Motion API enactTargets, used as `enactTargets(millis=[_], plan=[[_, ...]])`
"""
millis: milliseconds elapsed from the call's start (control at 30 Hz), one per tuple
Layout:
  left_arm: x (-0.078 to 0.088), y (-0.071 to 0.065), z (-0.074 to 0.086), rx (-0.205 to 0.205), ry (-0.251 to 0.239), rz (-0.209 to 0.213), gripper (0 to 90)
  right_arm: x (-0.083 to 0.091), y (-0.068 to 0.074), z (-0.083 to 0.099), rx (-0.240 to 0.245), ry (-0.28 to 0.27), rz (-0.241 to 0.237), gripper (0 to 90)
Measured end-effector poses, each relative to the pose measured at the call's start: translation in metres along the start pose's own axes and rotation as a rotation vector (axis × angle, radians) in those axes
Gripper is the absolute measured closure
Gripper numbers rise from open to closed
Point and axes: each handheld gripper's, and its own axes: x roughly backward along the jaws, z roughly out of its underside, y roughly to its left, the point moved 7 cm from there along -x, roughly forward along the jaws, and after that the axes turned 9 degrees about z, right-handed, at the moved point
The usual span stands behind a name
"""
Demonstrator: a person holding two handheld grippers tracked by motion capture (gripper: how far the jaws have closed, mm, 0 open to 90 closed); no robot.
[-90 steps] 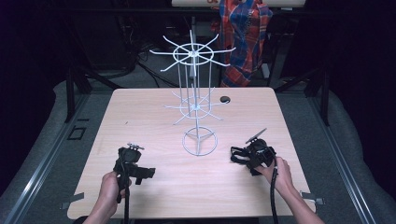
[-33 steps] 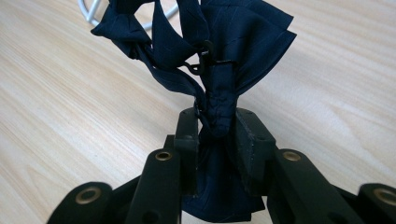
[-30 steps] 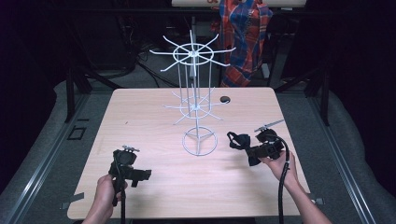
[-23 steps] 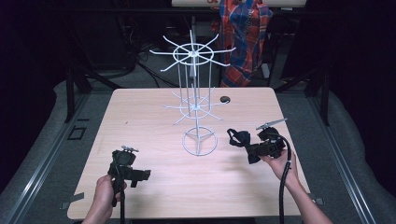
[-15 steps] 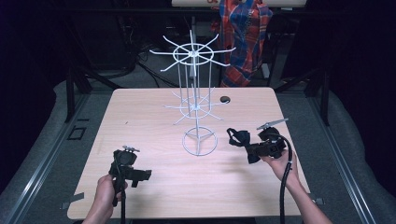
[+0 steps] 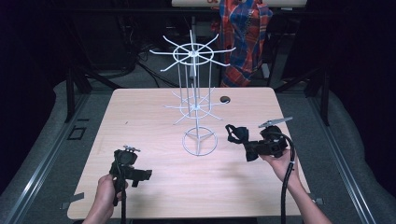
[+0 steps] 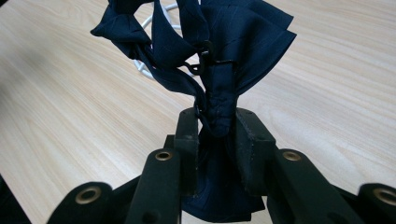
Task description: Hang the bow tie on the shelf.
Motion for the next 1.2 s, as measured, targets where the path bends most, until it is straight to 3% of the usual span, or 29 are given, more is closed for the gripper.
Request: enactTargets(millis=[433,900,1200], plan=[[-0.003,-0.004,-0.004,-0.019,0.007,0.002,19.9,0.016,0.005,-0.004,0.007,-0.052,-0.008,72.1],[-0.002,-0.004,-0.004,-0.017,0.004,0.006,19.9,0.035,0.014,-0.018,0.007,-0.147,-0.025,72.2],[-0.002,-0.004,-0.004,-0.015,0.004,0.008,19.9,0.036,0.023,-0.024,0.022,-0.159,-0.033,72.1]])
